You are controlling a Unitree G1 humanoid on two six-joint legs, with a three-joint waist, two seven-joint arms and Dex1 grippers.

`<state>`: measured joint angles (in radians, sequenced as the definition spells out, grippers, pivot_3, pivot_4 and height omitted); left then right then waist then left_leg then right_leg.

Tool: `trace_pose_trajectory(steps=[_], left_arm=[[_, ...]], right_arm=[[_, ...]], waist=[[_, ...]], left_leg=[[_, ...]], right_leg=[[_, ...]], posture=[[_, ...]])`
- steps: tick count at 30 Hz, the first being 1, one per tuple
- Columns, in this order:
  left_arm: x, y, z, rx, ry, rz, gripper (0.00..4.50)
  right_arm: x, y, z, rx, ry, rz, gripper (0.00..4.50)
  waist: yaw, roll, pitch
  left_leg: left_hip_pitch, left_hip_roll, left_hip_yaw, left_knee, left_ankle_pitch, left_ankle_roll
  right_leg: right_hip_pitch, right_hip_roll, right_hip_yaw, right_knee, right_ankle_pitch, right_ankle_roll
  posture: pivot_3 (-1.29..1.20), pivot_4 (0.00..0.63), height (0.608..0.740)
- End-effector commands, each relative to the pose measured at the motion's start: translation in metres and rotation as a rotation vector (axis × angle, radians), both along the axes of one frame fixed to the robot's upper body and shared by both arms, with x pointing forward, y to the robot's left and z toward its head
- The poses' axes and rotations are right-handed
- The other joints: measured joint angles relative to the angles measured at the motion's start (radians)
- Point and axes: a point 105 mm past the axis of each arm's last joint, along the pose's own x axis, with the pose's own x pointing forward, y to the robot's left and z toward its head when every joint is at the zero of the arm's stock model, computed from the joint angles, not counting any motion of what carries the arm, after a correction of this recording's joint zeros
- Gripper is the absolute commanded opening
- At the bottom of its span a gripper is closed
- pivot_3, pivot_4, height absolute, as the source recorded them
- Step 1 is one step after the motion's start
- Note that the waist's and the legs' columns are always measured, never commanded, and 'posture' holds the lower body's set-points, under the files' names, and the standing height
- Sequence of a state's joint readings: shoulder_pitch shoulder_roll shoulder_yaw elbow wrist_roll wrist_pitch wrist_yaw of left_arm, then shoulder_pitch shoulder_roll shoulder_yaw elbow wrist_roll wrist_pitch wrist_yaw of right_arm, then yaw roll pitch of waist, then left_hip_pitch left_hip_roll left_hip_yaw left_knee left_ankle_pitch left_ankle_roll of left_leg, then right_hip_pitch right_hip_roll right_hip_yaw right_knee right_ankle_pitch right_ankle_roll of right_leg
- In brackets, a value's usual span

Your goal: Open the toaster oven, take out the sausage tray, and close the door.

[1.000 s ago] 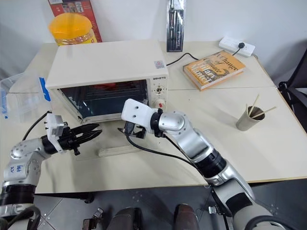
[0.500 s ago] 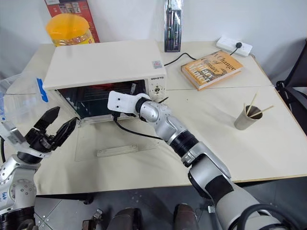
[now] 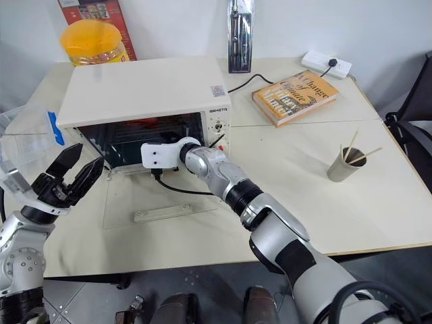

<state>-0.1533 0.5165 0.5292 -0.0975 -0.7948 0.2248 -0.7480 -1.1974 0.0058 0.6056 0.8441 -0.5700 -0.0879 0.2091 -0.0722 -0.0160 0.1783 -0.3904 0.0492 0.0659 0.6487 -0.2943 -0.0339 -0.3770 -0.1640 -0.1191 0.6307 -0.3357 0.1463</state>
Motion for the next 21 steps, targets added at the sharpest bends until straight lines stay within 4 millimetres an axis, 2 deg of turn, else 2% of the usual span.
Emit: trace_pose_trajectory(steps=[1, 12, 21], left_arm=[[0.007, 0.001, 0.009, 0.014, -0.005, 0.014, 4.5], [0.031, -0.001, 0.014, 0.017, 0.005, 0.04, 4.5], [0.038, 0.002, 0.017, 0.03, 0.006, 0.049, 4.5]], right_arm=[[-0.008, 0.004, 0.009, 0.026, -0.029, 0.038, 0.04], [-0.024, -0.003, 0.012, 0.032, -0.052, 0.076, 0.04], [-0.045, -0.026, 0.012, 0.02, -0.077, 0.09, 0.04]], waist=[[-0.003, 0.0, 0.0], [-0.002, 0.0, 0.0], [0.011, 0.0, 0.0]], left_leg=[[0.0, 0.0, 0.0, 0.0, 0.0, 0.0], [0.0, 0.0, 0.0, 0.0, 0.0, -0.001], [0.0, 0.0, 0.0, 0.001, 0.0, -0.001]], right_leg=[[0.0, 0.0, 0.0, 0.0, 0.0, 0.0], [0.0, 0.0, 0.0, 0.0, 0.0, 0.0], [0.0, 0.0, 0.0, 0.0, 0.0, 0.0]], posture=[[0.0, 0.15, 0.74], [0.0, 0.15, 0.74], [0.0, 0.15, 0.74]])
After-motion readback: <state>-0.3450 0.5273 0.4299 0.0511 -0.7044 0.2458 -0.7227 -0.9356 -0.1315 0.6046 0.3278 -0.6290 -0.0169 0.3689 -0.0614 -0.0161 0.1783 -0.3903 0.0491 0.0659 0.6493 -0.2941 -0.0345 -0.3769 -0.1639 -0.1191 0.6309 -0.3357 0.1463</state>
